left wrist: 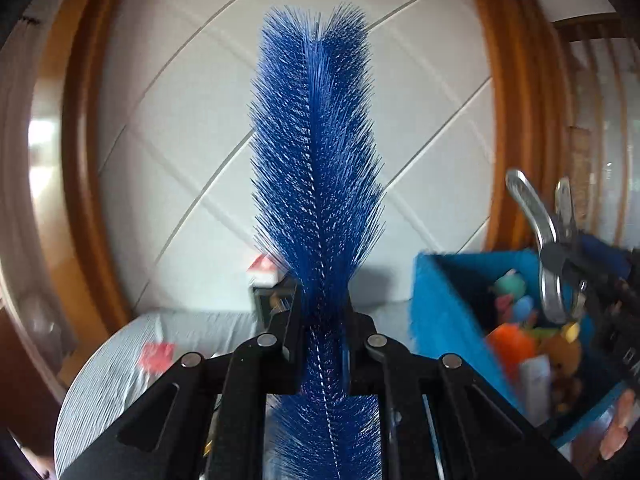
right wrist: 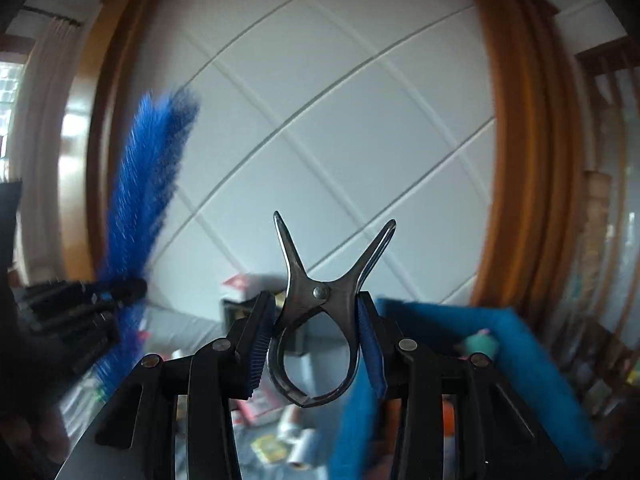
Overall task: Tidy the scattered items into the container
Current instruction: 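Lift the brush and clip with both grippers and carry them over the blue bin, then lower both held items into the bin and open both grippers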
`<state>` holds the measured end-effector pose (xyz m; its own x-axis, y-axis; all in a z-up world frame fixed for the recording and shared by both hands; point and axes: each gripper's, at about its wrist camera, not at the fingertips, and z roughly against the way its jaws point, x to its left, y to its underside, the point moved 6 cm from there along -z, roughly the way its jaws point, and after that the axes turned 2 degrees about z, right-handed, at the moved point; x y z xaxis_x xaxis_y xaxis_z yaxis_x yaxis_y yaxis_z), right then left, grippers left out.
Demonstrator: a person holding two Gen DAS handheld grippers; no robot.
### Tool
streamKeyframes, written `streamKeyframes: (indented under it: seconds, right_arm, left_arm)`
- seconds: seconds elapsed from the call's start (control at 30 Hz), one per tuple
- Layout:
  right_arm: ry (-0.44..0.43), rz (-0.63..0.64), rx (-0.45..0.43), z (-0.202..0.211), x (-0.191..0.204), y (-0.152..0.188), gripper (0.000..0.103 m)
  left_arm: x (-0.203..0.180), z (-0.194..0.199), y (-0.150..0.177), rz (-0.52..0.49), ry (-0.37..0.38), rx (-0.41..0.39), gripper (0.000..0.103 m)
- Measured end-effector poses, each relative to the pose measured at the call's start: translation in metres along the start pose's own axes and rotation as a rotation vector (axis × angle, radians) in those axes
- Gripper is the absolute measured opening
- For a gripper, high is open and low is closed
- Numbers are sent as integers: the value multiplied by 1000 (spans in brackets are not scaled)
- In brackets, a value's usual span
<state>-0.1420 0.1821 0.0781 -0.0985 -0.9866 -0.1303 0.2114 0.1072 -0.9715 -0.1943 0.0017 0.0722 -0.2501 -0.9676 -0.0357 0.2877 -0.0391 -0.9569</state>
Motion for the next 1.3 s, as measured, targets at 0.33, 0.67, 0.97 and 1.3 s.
streamKeyframes:
  seconds: [0.33, 0.67, 0.97, 1.3]
  right_arm:
    - [107, -75, 106, -31, -205, 0, 40]
    - [105, -126, 337, -105, -306, 110, 40]
    - [90, -141, 521, -173, -319, 193, 40]
    - [73, -161, 559, -197, -333, 219, 40]
  left_arm:
    - [-193, -60, -98, -13, 194, 109, 13]
    - [-342, -208, 54, -91, 214, 534, 13]
    - [-385, -264, 157, -195, 153, 692, 13]
    - [-379, -258, 166, -240, 103, 598, 56]
